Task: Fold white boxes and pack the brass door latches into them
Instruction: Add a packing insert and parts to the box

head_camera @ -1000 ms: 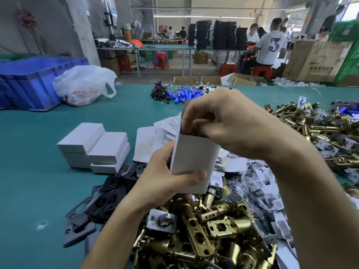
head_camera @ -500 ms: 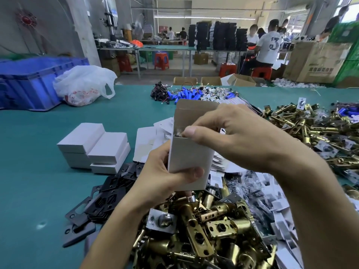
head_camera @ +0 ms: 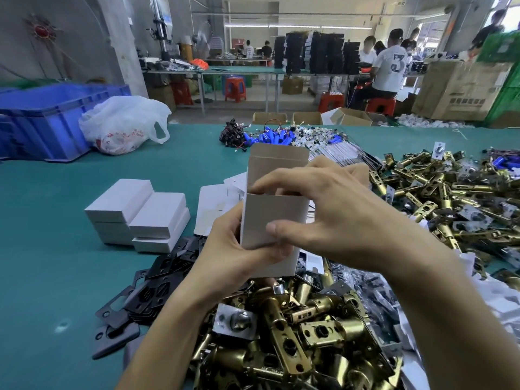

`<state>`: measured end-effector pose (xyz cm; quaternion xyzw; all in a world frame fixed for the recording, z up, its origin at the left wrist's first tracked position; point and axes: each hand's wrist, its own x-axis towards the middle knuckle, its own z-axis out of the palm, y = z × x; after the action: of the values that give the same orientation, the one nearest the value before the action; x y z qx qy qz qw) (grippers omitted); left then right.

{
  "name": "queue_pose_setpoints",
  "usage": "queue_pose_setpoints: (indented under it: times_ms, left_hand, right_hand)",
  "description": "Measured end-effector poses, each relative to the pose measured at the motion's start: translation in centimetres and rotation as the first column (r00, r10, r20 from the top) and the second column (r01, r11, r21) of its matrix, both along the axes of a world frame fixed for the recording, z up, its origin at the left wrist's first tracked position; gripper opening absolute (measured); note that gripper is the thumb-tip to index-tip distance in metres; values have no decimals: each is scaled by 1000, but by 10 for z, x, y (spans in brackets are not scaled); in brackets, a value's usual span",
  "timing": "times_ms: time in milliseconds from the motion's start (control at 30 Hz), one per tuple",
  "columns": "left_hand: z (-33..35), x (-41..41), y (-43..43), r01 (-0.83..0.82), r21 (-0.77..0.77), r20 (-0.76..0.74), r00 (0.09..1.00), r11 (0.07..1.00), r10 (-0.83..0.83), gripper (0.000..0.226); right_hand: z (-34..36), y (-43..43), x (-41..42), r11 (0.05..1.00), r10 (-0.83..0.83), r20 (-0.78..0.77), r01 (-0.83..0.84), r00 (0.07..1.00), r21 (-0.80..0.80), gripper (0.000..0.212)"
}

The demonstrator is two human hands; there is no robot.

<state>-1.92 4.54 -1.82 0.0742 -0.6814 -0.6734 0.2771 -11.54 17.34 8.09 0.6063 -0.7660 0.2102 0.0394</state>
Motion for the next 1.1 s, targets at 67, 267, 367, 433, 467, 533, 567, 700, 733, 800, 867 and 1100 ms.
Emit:
queue_pose_setpoints:
  times_ms: [67,267,367,433,467,533,567,700,733,800,867,1100]
  left_hand:
    - [-1,-1,1,7,-14,-1,1000,1000,-7,38]
    - [-2,-2,1,33,-23,4,999,999,-33,40]
    - [-2,-2,2,39,-24,4,999,999,-39,41]
    - [-2,-3,2,36,-32,7,999,999,-36,40]
    - [-2,-3,2,34,-31,9,999,999,-33,40]
    - [-2,-2,0,16,-15,12,1000,1000,-16,38]
    - [-2,-1,-1,6,-9,17,1000,1000,-6,38]
    - [-1,-1,0,24,12,30,999,1000,-25,42]
    - [-1,-1,1,33,19,30,999,999,-34,42]
    - [0,-1,0,36,29,27,999,999,-36,38]
    - [0,0,0,23,29,25,999,999,-24,35]
    - [-1,0,0,19,17,-6,1000,1000,-19,34]
  right_hand:
    - [-3,-1,-1,1000,-10,-17,10,1000,-2,34]
    - [-5,1,-4,997,-74,-34,73,997,-24,32]
    - [-4,3,-2,996,-90,-34,89,995,-27,33]
    - [-4,4,-2,995,-95,-48,94,994,-31,32]
    - [-5,5,-2,994,-109,-68,107,992,-27,33]
    - [-8,5,-2,992,-126,-97,126,987,-2,35]
    - [-10,5,-2,992,-122,-98,124,988,10,34]
    - [-8,3,-1,992,-113,-79,118,990,54,41]
    - [-7,2,-1,991,-115,-76,120,990,61,43]
    - [-6,1,1,995,-95,-44,97,994,37,42]
    - [-7,1,1,998,-66,-4,66,998,-17,38]
    - [-16,-1,-5,989,-124,-118,113,985,-99,30]
